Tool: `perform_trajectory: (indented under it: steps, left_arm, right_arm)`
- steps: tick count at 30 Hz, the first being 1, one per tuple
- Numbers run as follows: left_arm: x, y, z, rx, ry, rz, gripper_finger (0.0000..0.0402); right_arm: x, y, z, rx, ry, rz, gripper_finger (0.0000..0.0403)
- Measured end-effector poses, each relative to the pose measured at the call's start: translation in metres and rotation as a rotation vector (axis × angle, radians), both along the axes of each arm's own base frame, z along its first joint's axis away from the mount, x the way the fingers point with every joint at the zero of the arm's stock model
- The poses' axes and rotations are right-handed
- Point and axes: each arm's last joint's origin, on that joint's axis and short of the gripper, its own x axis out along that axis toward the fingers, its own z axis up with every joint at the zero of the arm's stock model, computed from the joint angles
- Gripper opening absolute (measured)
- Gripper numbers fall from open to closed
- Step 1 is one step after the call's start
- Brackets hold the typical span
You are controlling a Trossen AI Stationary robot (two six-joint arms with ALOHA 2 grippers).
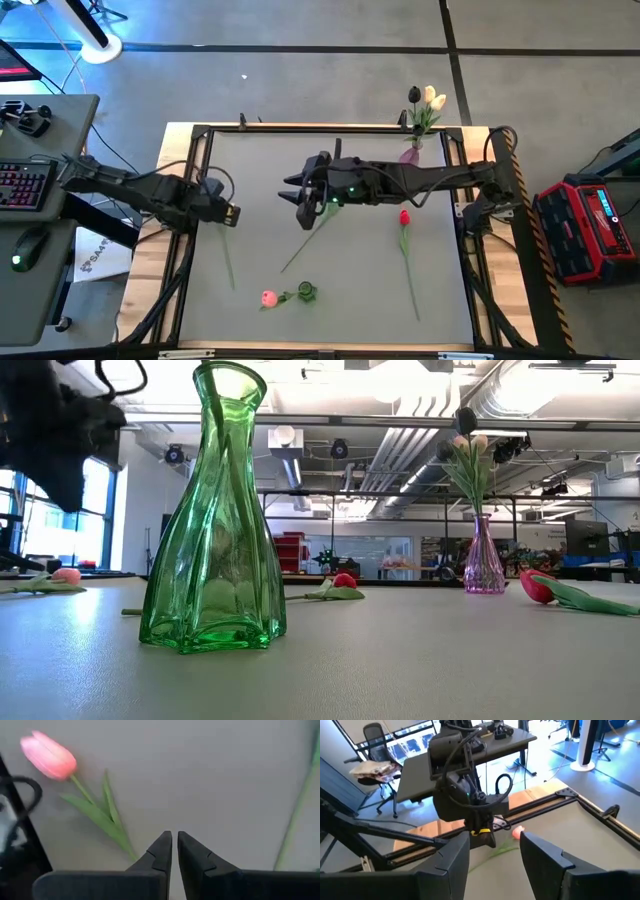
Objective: Sort flowers into vase by color
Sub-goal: Put the pink flower into the green vase
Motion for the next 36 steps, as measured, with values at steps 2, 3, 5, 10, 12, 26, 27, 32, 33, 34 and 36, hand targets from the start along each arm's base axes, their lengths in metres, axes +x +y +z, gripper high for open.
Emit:
perform_trajectory:
  steps: [2,3,5,10,12,26,27,32,33,34,36]
  left_arm:
    - [0.004,-0.004,-0.008,-0.033,-0.02,0.021,0.0017]
    - [0.005,-0.005,-0.012,-0.041,-0.02,0.033,0.0017]
    - [0.006,-0.008,-0.022,-0.052,-0.01,0.049,0.0017]
    - [0.011,-0.017,-0.038,-0.066,0.031,0.093,0.0018]
    - [0.015,-0.021,-0.046,-0.08,0.03,0.158,0.0023]
    - [0.029,-0.044,-0.076,-0.072,0.192,0.292,0.0104]
    - [0.029,-0.046,-0.078,-0.068,0.201,0.306,0.0111]
    - [0.029,-0.052,-0.089,-0.043,0.23,0.432,0.0127]
    - [0.028,-0.054,-0.09,-0.035,0.233,0.451,0.0128]
    - [0.028,-0.055,-0.092,-0.028,0.24,0.454,0.0128]
    - [0.029,-0.055,-0.095,-0.019,0.258,0.459,0.0129]
  right_arm:
    - [0.0,0.0,-0.002,0.001,0.017,0.009,0.0162]
    - [-0.001,0.0,-0.002,0.002,0.022,0.013,0.0162]
    - [-0.001,0.0,-0.003,0.003,0.033,0.019,0.0162]
    - [-0.002,0.0,-0.007,-0.002,0.073,0.02,0.0162]
    - [-0.002,-0.001,-0.007,-0.012,0.082,0.022,0.0162]
    - [-0.004,-0.007,-0.012,-0.015,0.139,0.033,0.0162]
    - [-0.004,-0.007,-0.012,-0.015,0.142,0.033,0.0162]
    - [-0.004,-0.011,-0.013,-0.011,0.146,0.043,0.0162]
    - [-0.004,-0.012,-0.013,-0.008,0.149,0.047,0.0162]
    - [-0.004,-0.012,-0.013,-0.004,0.153,0.056,0.0162]
    - [-0.004,-0.014,-0.014,-0.002,0.16,0.055,0.0162]
